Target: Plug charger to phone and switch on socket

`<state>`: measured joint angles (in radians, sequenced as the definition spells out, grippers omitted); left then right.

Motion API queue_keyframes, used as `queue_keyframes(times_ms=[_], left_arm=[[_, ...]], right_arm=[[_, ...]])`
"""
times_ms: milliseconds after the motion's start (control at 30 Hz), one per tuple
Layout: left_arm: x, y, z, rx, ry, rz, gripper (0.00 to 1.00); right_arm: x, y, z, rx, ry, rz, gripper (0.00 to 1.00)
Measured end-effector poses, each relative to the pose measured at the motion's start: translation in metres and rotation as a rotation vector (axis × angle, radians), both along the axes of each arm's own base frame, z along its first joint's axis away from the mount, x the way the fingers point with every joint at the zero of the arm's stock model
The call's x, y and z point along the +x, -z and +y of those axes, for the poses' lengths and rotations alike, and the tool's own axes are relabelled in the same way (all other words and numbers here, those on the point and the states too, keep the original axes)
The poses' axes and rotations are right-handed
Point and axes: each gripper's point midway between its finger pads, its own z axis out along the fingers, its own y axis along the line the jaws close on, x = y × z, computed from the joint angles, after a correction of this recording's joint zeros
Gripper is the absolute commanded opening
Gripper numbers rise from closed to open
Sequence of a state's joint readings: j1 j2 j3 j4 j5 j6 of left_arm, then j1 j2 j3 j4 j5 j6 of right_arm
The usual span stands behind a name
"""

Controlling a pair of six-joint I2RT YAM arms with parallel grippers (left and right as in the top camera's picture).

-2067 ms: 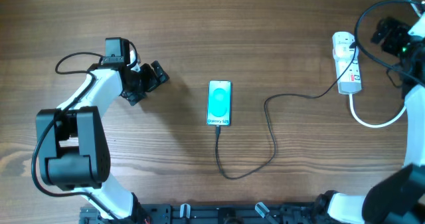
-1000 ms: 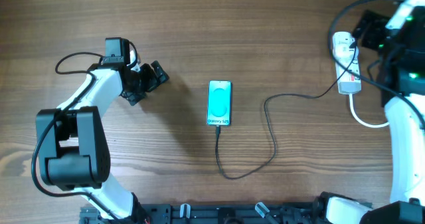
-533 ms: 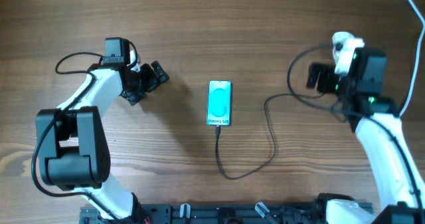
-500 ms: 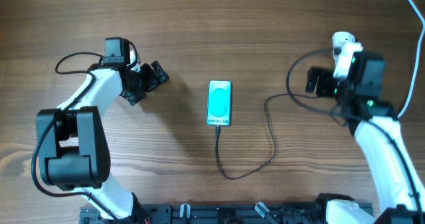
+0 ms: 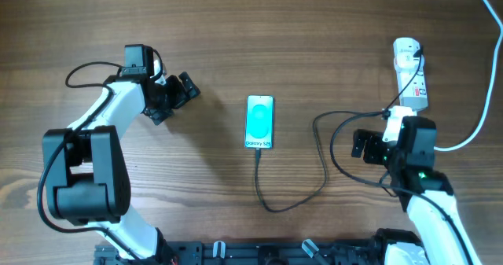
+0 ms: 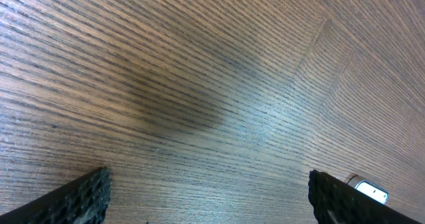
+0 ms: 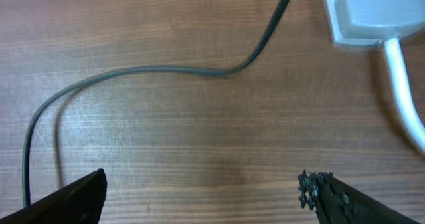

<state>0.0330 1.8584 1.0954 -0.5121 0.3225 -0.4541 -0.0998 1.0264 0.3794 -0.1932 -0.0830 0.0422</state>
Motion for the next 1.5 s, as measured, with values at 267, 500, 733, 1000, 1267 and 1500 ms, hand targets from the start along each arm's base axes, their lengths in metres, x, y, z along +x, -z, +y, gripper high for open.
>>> queue_keyframes(times_ms=[267, 500, 733, 1000, 1267, 1500], left_arm=[[0.0, 0.0, 0.0, 0.0, 0.0, 0.0, 1.0], [0.0, 0.0, 0.0, 0.0, 0.0, 0.0, 1.0], [0.0, 0.0, 0.0, 0.0, 0.0, 0.0, 1.0], [0.0, 0.0, 0.0, 0.0, 0.0, 0.0, 1.0], [0.0, 0.0, 0.0, 0.0, 0.0, 0.0, 1.0], [0.0, 0.0, 0.0, 0.0, 0.0, 0.0, 1.0]], right_arm=[[0.017, -0.007, 0.007, 0.026, -0.022, -0.231, 1.0], [0.015, -0.005, 0.009, 0.081, 0.008, -0.28, 1.0], [0.005, 0.009, 0.011, 0.091, 0.012, -0.264, 1.0], [-0.007, 0.015, 0.012, 0.089, 0.011, -0.28, 1.0], [-0.011, 0.011, 0.012, 0.089, 0.011, -0.314, 1.0], [-0.013, 0.009, 0.013, 0.091, 0.013, -0.316, 1.0]])
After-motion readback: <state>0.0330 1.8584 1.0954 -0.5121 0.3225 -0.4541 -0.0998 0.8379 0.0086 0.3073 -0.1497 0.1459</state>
